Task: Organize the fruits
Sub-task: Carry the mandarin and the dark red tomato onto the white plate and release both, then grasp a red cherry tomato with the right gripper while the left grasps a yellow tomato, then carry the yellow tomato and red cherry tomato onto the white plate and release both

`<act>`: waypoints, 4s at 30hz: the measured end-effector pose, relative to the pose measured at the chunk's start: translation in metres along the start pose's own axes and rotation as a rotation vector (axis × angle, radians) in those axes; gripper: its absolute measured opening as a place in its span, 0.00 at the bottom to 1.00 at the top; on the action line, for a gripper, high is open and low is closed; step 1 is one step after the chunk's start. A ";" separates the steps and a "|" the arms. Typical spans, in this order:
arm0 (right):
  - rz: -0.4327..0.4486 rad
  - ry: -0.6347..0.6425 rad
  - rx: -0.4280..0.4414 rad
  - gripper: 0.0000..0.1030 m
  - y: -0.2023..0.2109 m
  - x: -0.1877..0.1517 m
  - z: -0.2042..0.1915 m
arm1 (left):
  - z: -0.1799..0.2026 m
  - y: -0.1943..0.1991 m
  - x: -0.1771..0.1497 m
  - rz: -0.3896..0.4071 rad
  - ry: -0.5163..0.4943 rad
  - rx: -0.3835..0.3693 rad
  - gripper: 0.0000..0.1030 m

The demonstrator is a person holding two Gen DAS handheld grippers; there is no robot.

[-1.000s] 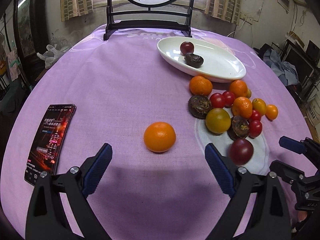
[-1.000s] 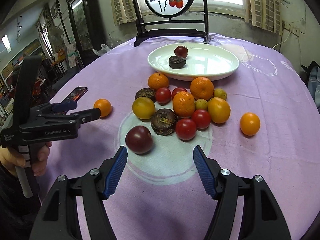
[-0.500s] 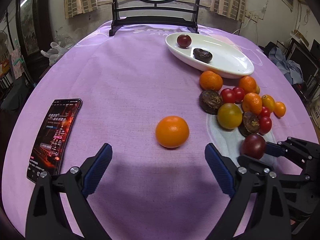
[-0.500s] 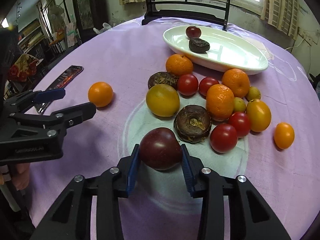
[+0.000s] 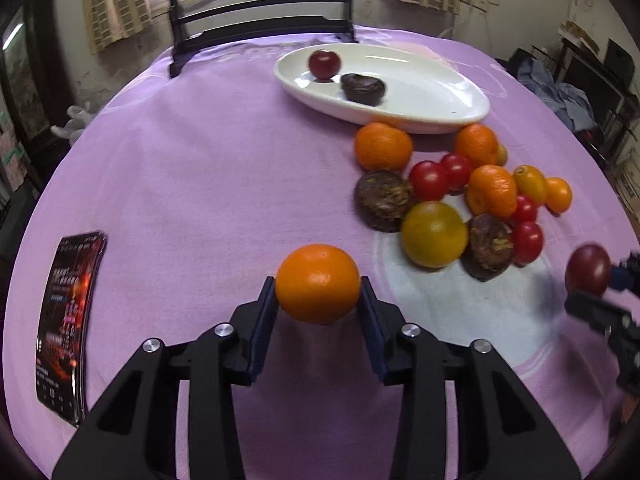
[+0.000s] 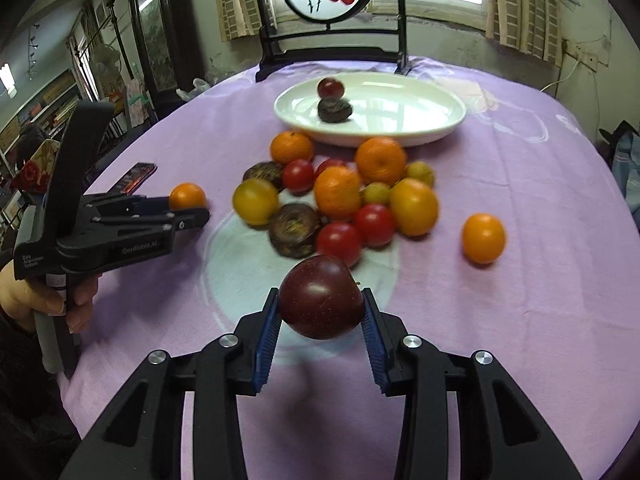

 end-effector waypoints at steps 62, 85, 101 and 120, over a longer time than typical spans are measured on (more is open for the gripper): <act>-0.049 0.049 -0.007 0.59 -0.015 -0.015 0.008 | 0.032 0.019 -0.002 0.027 0.007 -0.072 0.71; -0.105 0.039 -0.048 0.29 -0.056 0.013 -0.005 | 0.025 0.007 -0.013 -0.021 0.032 -0.090 0.71; -0.053 -0.004 -0.016 0.29 -0.019 -0.017 0.009 | 0.047 -0.019 -0.003 -0.036 -0.037 -0.023 0.59; -0.032 0.008 -0.008 0.29 -0.011 -0.017 0.006 | 0.060 -0.010 0.000 -0.038 -0.047 -0.070 0.37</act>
Point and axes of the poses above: each gripper's, at about its wrist camera, not at the fingertips, and y roughly against the way its jaws point, z to its right, x to its top, the point moved 5 cm from there along -y, roughly the way its jaws point, and after that the axes turned 13 degrees about y, right-handed, at the moved point
